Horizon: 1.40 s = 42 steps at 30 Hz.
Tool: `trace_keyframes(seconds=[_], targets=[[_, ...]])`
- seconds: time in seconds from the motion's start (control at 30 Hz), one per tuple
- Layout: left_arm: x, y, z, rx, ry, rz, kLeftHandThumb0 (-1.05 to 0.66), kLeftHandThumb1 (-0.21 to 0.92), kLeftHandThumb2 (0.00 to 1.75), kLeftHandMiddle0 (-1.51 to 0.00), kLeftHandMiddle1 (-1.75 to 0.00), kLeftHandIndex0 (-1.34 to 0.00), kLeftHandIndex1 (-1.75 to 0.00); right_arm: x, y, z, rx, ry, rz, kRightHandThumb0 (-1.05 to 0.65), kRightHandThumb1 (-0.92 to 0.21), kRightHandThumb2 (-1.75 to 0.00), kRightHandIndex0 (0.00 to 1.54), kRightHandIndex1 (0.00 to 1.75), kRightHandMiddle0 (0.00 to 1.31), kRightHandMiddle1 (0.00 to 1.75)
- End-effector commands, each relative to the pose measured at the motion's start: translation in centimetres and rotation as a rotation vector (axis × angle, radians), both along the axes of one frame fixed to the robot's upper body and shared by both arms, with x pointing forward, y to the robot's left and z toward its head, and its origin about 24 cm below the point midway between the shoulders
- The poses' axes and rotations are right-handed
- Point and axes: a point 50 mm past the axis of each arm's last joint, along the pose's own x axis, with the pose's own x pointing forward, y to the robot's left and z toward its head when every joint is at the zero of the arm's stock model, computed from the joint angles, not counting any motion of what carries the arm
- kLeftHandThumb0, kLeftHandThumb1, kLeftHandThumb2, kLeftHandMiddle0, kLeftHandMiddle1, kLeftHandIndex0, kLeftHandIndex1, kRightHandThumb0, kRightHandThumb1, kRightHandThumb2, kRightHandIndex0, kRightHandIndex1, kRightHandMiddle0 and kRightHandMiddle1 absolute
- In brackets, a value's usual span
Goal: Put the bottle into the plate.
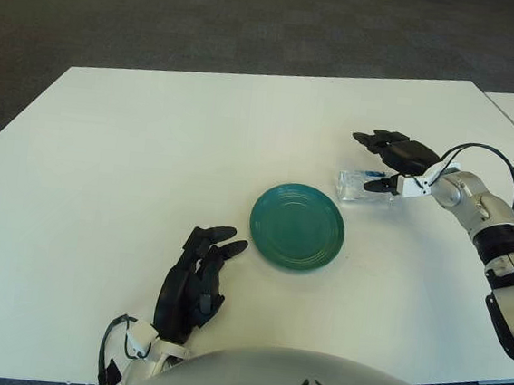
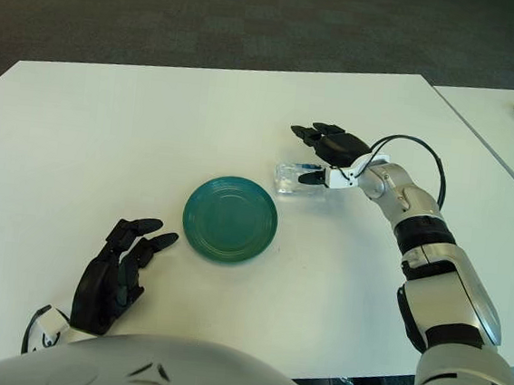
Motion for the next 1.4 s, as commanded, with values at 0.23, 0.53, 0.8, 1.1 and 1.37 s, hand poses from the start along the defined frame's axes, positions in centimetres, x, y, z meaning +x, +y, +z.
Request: trace_keyframes(seconds=[0.23,0.53,0.8,1.1,1.37], targets=[[-0.3,0.1,0.6,0.033,-0.032,-0.012,-1.0,0.92,0.8,-0.45,-0.74,-0.16,-1.11,-0.6,-0.4,-0.2,0.007,0.004,-0.002,-1.05,-0.92,-0.62,0.0,0.0,0.0,0.0],[-0.4,-0.2,1.0,0.032,-0.052,-0.015,-1.0,0.92,0.8,-0.49,-0.75,-0.18,-1.12,-1.3,-0.2,-0.6,0.01,0.025,0.016,-1.05,-0.92,-0.62,0.0,0.0,0.0,0.0],[-0.5,-0.5,1.4,0.026,-0.065,-0.021,-1.0,0.92,0.8,-0.49,-0.74,-0.19,-1.13,-2.0,0.0,-0.9,0.019,0.052,0.025,-1.05,-0.92,-0.63,0.0,0.0,0.0,0.0],[-0.5,-0.9,1.8,0.012,-0.087,-0.037,-0.99,0.92,0.78,-0.47,-0.7,-0.19,-1.12,-2.4,0.5,-1.9,0.005,0.072,0.033,-1.05,-0.92,-0.63,0.0,0.0,0.0,0.0],[-0.6,-1.2,2.0,-0.018,-0.085,-0.048,-0.97,0.92,0.75,-0.5,-0.71,-0.19,-1.12,-2.6,0.7,-2.4,0.004,0.084,0.046,-1.05,-0.92,-0.64,0.0,0.0,0.0,0.0]])
